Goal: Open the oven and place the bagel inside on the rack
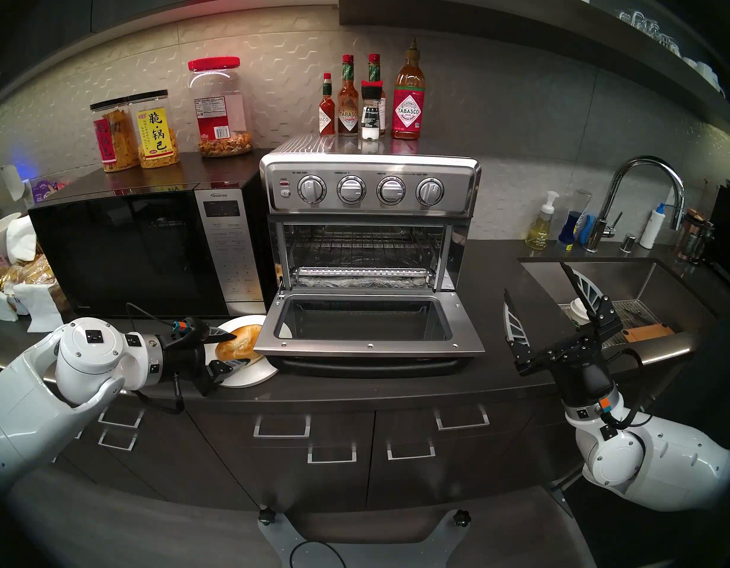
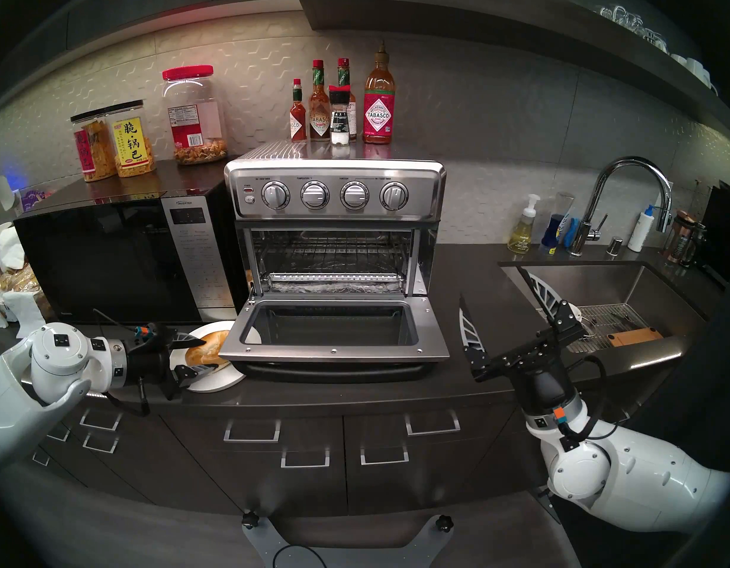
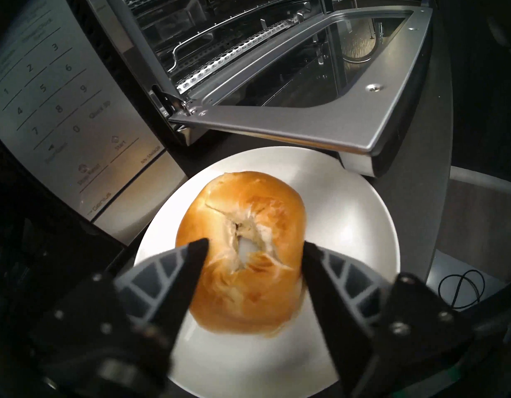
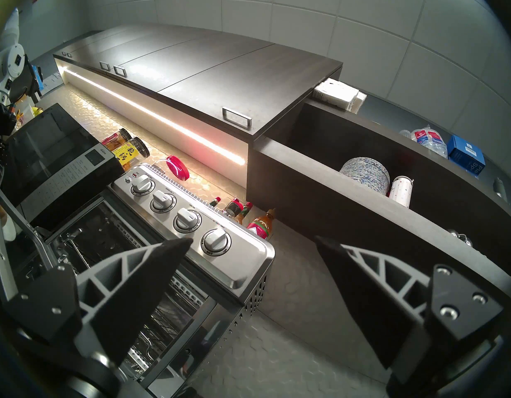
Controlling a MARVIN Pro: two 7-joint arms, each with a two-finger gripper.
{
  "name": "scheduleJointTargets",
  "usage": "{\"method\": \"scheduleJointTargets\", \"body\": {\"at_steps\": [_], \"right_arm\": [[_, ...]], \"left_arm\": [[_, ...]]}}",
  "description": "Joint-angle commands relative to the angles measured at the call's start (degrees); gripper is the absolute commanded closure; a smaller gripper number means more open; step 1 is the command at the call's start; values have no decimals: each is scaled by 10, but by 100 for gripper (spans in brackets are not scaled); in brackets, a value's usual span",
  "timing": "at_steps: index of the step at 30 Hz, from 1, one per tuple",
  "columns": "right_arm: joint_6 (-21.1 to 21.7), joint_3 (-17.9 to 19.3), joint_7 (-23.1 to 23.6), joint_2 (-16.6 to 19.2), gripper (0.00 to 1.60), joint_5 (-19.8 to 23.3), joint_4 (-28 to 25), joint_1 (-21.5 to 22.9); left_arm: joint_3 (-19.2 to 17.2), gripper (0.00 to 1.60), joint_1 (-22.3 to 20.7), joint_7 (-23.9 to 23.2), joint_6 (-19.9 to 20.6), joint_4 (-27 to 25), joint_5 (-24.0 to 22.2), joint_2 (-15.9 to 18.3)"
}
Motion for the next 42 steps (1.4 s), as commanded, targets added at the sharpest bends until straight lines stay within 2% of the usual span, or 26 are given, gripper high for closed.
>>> {"method": "scheduleJointTargets", "body": {"at_steps": [1, 10, 11, 12, 13, 14, 16, 17, 29, 42], "right_arm": [[0, 4, -3, -1, 0, 0, -7, 3], [0, 4, -3, -1, 0, 0, -7, 3], [0, 4, -3, -1, 0, 0, -7, 3], [0, 4, -3, -1, 0, 0, -7, 3], [0, 4, -3, -1, 0, 0, -7, 3], [0, 4, -3, -1, 0, 0, -7, 3], [0, 4, -3, -1, 0, 0, -7, 3], [0, 4, -3, -1, 0, 0, -7, 3], [0, 4, -3, -1, 0, 0, -7, 3], [0, 4, -3, -1, 0, 0, -7, 3]], "left_arm": [[-16, 160, 14, 6, -3, -6, 4, -2], [-36, 160, 39, 13, -10, -12, 6, -9], [-39, 156, 41, 13, -11, -12, 7, -9], [-42, 144, 43, 13, -11, -13, 7, -9], [-45, 119, 45, 13, -11, -13, 6, -10], [-48, 109, 47, 12, -10, -15, 6, -10], [-53, 63, 49, 12, -9, -18, 5, -11], [-55, 0, 50, 11, -8, -18, 5, -12], [-72, 0, 68, 2, -13, -19, 1, -19], [-38, 0, 43, -4, -22, -7, 3, -18]]}}
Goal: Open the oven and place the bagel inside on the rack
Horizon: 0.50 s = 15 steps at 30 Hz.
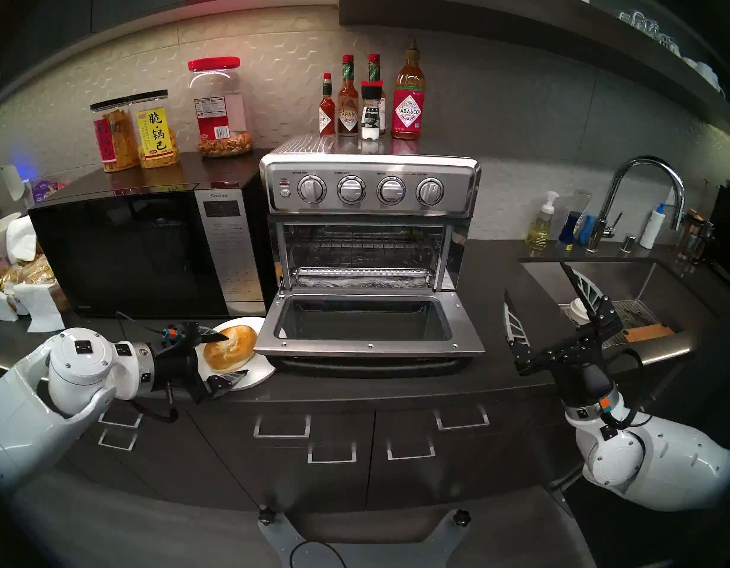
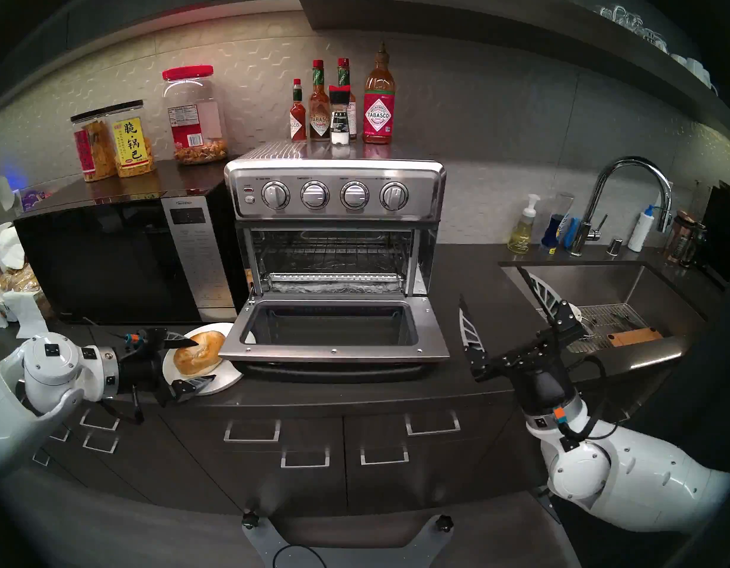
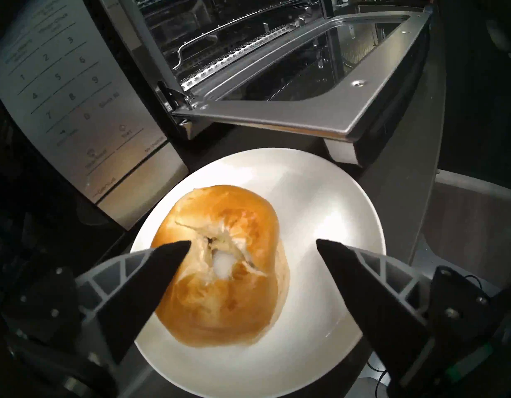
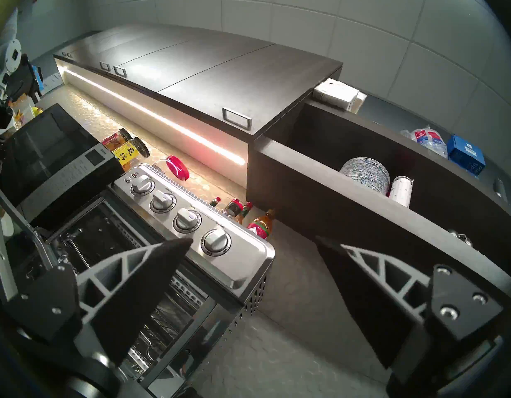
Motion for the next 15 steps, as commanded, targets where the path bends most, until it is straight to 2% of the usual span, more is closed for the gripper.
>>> {"method": "scheduleJointTargets", "body": {"at_steps": [1, 5, 7, 10, 11, 12, 13, 14, 15], "right_arm": [[0, 4, -3, -1, 0, 0, -7, 3], [0, 4, -3, -1, 0, 0, -7, 3], [0, 4, -3, -1, 0, 0, -7, 3], [0, 4, -3, -1, 0, 0, -7, 3], [0, 4, -3, -1, 0, 0, -7, 3], [0, 4, -3, -1, 0, 0, -7, 3], [0, 4, -3, -1, 0, 0, -7, 3], [0, 4, -3, -1, 0, 0, -7, 3], [0, 4, -3, -1, 0, 0, -7, 3]], "left_arm": [[17, 0, -18, 2, -5, 5, 2, 4], [27, 1, -24, 2, -7, 8, 3, 3], [33, 8, -26, 4, -10, 12, 3, 1], [40, 6, -29, 5, -14, 16, 2, -2], [41, 29, -29, 6, -13, 17, 1, -4], [42, 43, -29, 6, -14, 17, 0, -4], [43, 69, -29, 7, -14, 17, 0, -4], [44, 68, -30, 7, -13, 17, -1, -4], [44, 58, -30, 8, -14, 18, -1, -4]]}}
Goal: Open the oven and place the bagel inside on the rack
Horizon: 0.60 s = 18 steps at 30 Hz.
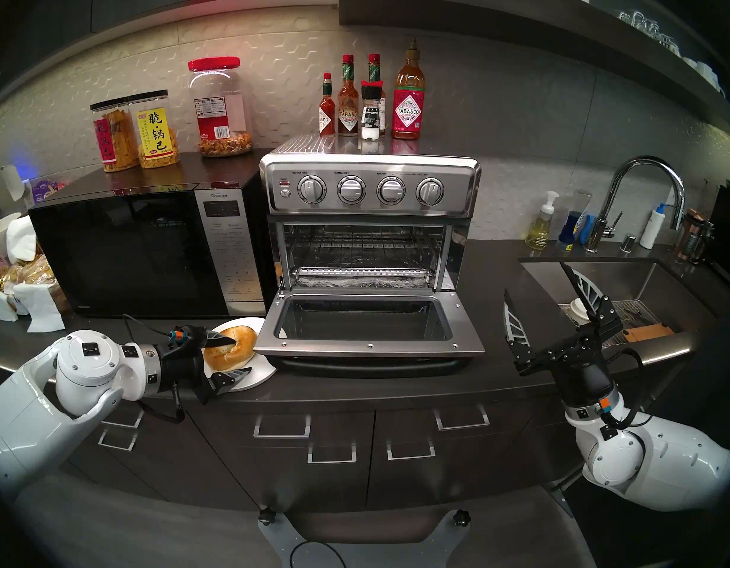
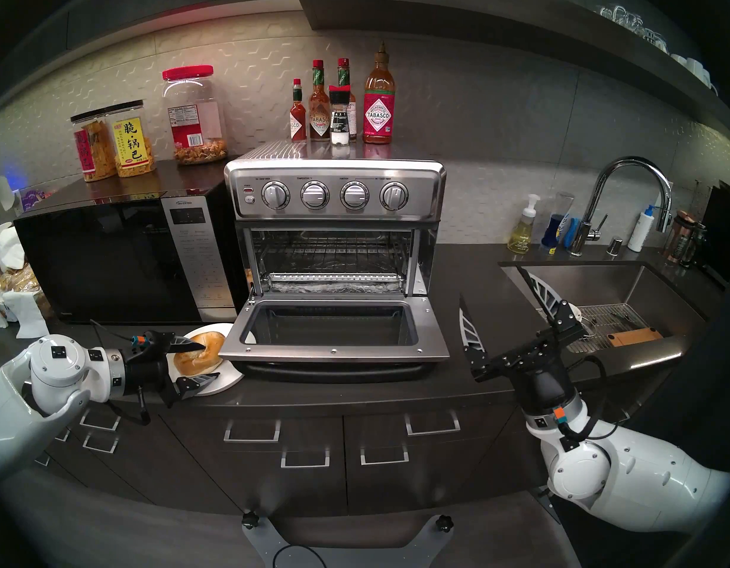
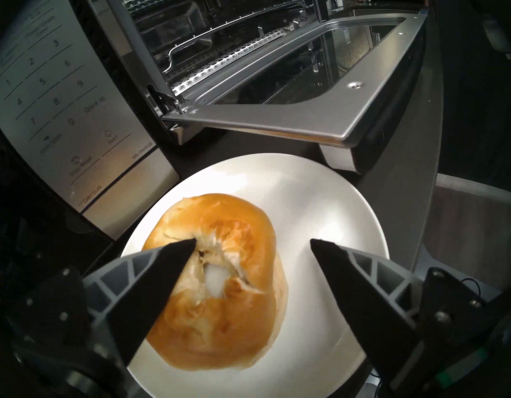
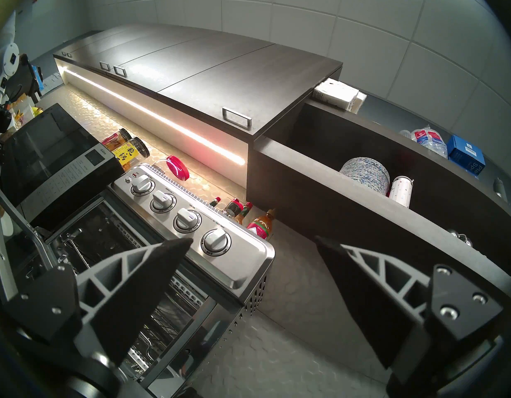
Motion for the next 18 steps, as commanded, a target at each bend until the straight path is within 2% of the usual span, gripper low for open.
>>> {"method": "scheduleJointTargets", "body": {"at_steps": [1, 3, 5, 6, 9, 10, 11, 12, 13, 15, 16, 17, 18], "right_arm": [[0, 4, -3, -1, 0, 0, -7, 3], [0, 4, -3, -1, 0, 0, -7, 3], [0, 4, -3, -1, 0, 0, -7, 3], [0, 4, -3, -1, 0, 0, -7, 3], [0, 4, -3, -1, 0, 0, -7, 3], [0, 4, -3, -1, 0, 0, -7, 3], [0, 4, -3, -1, 0, 0, -7, 3], [0, 4, -3, -1, 0, 0, -7, 3], [0, 4, -3, -1, 0, 0, -7, 3], [0, 4, -3, -1, 0, 0, -7, 3], [0, 4, -3, -1, 0, 0, -7, 3], [0, 4, -3, -1, 0, 0, -7, 3], [0, 4, -3, -1, 0, 0, -7, 3]], "left_arm": [[4, 60, -1, 3, 0, 0, -2, -4], [3, 65, 0, 3, -1, 0, -2, -4], [2, 55, 2, 4, -2, 1, -3, -5], [2, 45, 2, 3, -3, 1, -3, -5], [1, 50, 4, 1, -5, 2, -4, -5], [0, 59, 5, 0, -5, 2, -5, -4], [0, 86, 6, 0, -6, 2, -5, -4], [-1, 93, 7, 0, -7, 2, -5, -4], [-1, 120, 8, 0, -8, 3, -4, -4], [-2, 142, 10, 0, -10, 3, -3, -4], [-2, 146, 11, -1, -11, 3, -2, -4], [-3, 160, 11, -1, -11, 4, -2, -4], [-3, 160, 11, -1, -11, 4, -2, -4]]}}
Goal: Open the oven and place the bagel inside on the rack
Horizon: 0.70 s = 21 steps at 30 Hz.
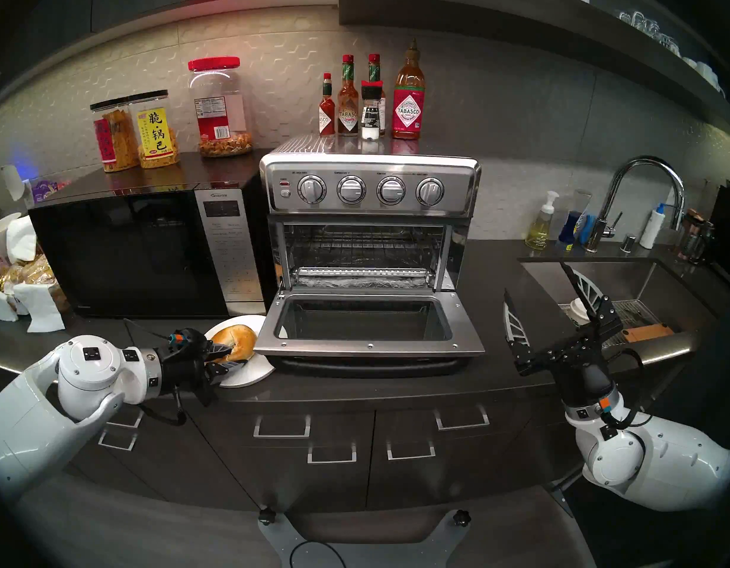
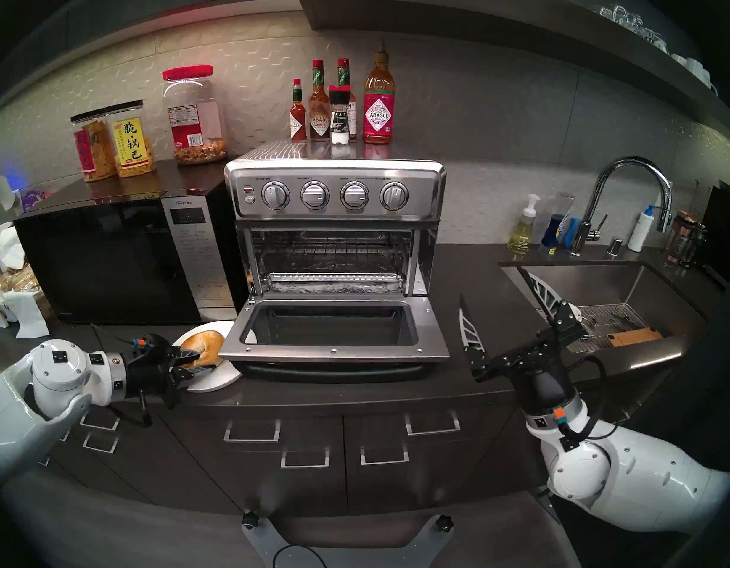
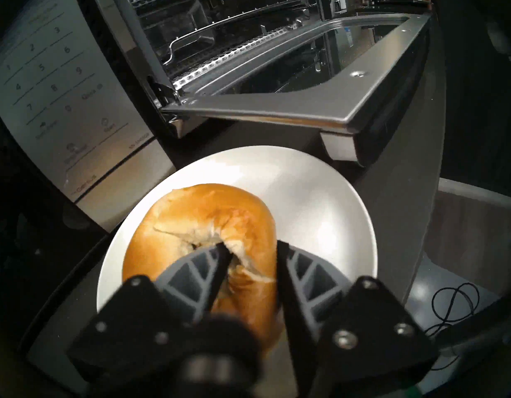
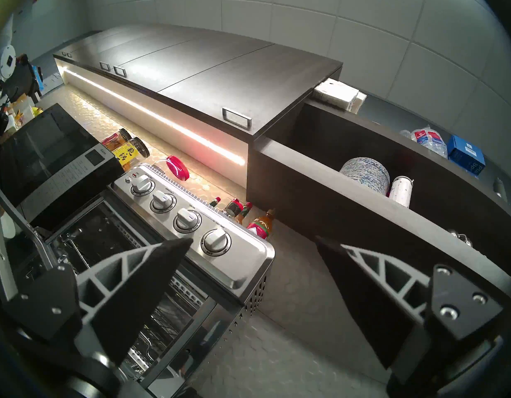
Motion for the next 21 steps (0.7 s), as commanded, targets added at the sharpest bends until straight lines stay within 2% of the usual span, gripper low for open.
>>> {"method": "scheduleJointTargets", "body": {"at_steps": [1, 7, 21], "right_arm": [[0, 4, -3, -1, 0, 0, -7, 3], [0, 4, -3, -1, 0, 0, -7, 3], [0, 3, -3, -1, 0, 0, -6, 3]], "left_arm": [[-4, 160, 9, -1, -1, -2, 4, 2], [-13, 160, 12, -1, 0, -6, 4, 1], [-94, 160, 42, -4, 5, -29, -8, -8]]}}
